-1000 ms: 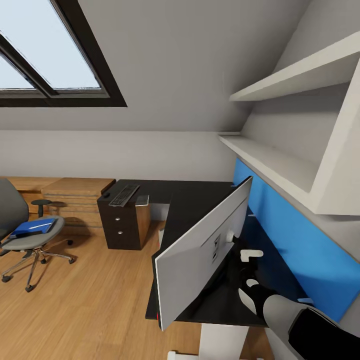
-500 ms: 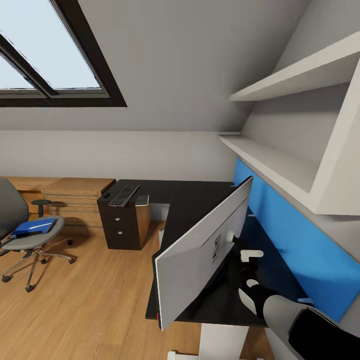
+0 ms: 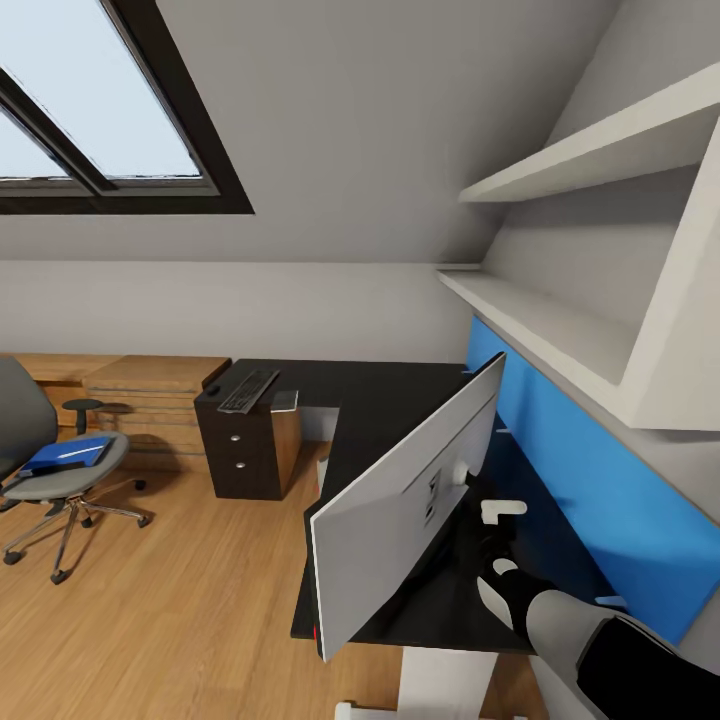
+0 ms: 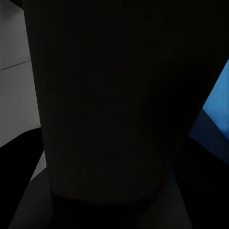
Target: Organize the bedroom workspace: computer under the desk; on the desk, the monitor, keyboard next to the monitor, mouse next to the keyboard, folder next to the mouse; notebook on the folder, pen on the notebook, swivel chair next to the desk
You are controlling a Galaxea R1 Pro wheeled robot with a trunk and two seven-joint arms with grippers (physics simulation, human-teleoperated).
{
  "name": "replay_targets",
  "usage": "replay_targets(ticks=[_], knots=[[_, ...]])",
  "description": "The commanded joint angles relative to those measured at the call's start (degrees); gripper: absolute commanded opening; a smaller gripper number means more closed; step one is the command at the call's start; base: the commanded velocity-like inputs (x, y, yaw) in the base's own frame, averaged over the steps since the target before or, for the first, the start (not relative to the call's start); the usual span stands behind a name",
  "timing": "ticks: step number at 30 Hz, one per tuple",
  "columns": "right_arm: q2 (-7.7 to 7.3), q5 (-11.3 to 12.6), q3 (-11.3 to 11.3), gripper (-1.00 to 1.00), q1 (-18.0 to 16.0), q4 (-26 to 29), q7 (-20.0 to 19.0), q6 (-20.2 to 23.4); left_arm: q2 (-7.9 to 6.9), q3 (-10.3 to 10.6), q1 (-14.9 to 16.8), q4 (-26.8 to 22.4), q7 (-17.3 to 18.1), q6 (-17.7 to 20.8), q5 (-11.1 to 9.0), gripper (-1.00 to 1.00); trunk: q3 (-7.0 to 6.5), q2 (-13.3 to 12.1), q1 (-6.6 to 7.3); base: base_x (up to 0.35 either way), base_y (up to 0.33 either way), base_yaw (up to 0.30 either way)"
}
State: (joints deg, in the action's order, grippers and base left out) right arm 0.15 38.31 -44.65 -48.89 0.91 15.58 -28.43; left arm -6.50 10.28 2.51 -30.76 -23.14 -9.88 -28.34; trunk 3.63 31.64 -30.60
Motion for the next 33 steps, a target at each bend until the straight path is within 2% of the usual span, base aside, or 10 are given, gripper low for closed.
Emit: replay_targets(ticks=[1,6,9,14,16,17,18,21,24,33], knots=[[0.03,-0.14,-0.96,-1.00,-0.06,0.06,0.33,-0.05,-0.58,-0.63,0.06,-1.28,-0.21,1.11,-1.17,1.00,0.11,0.11,-0.02,0.000,0.000,0.000],[0.03,-0.14,-0.94,-1.00,-0.06,0.06,0.33,-0.05,-4.04,-8.81,0.04,-17.91,0.63,21.82,-9.19,1.00,0.11,0.11,-0.02,0.000,0.000,0.000],[0.03,-0.16,-0.90,-1.00,-0.06,0.09,0.33,-0.05,-5.39,-11.29,0.04,-27.79,0.61,27.72,-11.24,1.00,0.11,0.11,-0.02,0.000,0.000,0.000],[-0.07,-0.10,-0.87,-1.00,-0.06,0.06,0.33,-0.05,-5.65,-12.54,0.04,-44.96,-0.45,36.48,-13.02,1.00,0.11,0.11,-0.02,0.000,0.000,0.000],[-0.11,-0.09,-0.87,-1.00,-0.06,0.06,0.33,-0.05,-5.59,-12.68,0.04,-49.03,-1.11,40.07,-14.05,1.00,0.11,0.11,-0.02,0.000,0.000,0.000],[-0.12,-0.09,-0.87,-1.00,-0.06,0.06,0.33,-0.05,-5.36,-12.71,0.04,-50.84,-1.38,41.86,-15.29,1.00,0.11,0.11,-0.02,0.000,0.000,0.000],[-0.11,-0.08,-0.87,-1.00,-0.06,0.06,0.33,-0.02,-4.74,-12.73,0.04,-52.79,-1.62,43.81,-18.14,1.00,0.11,0.11,-0.02,0.000,0.000,0.000],[-0.13,-0.08,-0.84,-1.00,-0.06,0.06,0.33,0.02,-4.31,-12.49,0.04,-53.43,-1.68,44.71,-21.47,1.00,0.11,0.11,-0.02,0.000,0.000,0.000],[-0.76,-0.07,-0.84,-1.00,-0.06,-0.03,0.33,-0.04,-4.32,-10.50,0.04,-52.71,-1.68,45.24,-22.69,1.00,0.11,0.11,-0.02,0.000,0.000,0.000],[-1.14,0.07,-0.84,-1.00,-0.06,-0.03,0.50,0.09,-4.10,-10.37,0.04,-52.59,-1.73,45.16,-22.71,1.00,0.11,0.11,-0.02,0.132,0.000,0.000]])
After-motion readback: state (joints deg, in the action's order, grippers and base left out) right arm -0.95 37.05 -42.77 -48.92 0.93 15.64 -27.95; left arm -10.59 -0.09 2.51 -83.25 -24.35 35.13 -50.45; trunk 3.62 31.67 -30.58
